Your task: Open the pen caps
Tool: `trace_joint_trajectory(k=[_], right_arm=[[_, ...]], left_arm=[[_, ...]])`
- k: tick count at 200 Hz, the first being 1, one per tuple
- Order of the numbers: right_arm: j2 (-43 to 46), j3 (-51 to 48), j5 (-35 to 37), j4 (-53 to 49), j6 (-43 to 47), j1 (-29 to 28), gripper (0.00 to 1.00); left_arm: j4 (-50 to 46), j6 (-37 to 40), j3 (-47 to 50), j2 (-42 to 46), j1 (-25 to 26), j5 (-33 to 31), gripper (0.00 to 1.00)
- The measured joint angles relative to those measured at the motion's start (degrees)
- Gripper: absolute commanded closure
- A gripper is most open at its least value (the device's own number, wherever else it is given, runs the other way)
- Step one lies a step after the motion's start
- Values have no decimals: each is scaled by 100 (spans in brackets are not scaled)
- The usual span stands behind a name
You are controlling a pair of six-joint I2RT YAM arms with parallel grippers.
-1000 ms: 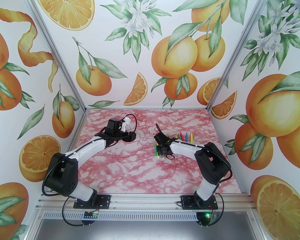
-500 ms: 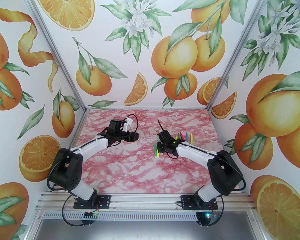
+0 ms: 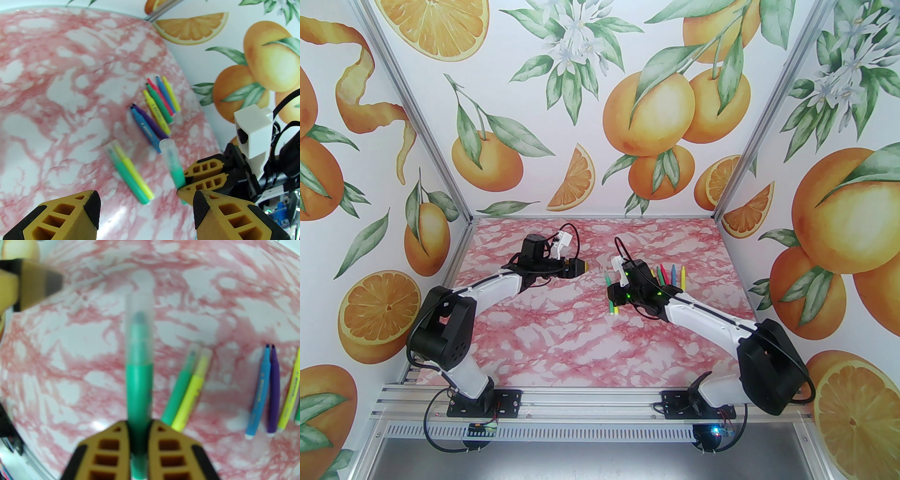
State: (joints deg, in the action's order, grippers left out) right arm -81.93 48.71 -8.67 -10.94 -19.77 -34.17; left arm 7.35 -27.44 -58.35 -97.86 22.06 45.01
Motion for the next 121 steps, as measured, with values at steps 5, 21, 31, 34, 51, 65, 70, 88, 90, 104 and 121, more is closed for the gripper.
trace_joint_trajectory(k=[5,21,31,34,51,65,70,88,90,104,121], right_arm=[[9,0,-48,42,20,-2,94],[31,0,-168,120,44,-31,94],[31,0,-238,164,79,-50,94],[31,0,-254,175,81,-63,94],[31,0,-348,225,122,-111,94],[31,2,-409,254,144,-157,94],[31,2,-417,264,146,-173,94],[31,4,-463,310,186,-203,94],[31,4,-468,310,186,-208,94],[31,9,-492,334,192,-221,94],[33,15,-494,369,219,-225,94]], left_arm=[[52,-50,0,-20,11,37,32],[199,-170,-2,-76,59,160,33],[269,-243,-4,-103,92,221,33],[286,-264,-4,-109,96,234,33],[435,-374,-4,-149,140,330,34],[511,-442,-11,-173,170,396,36],[538,-463,-17,-181,181,420,37],[621,-540,-59,-216,214,481,39],[629,-551,-63,-221,219,496,39],[693,-566,-92,-249,240,538,40],[745,-588,-105,-262,267,597,42]])
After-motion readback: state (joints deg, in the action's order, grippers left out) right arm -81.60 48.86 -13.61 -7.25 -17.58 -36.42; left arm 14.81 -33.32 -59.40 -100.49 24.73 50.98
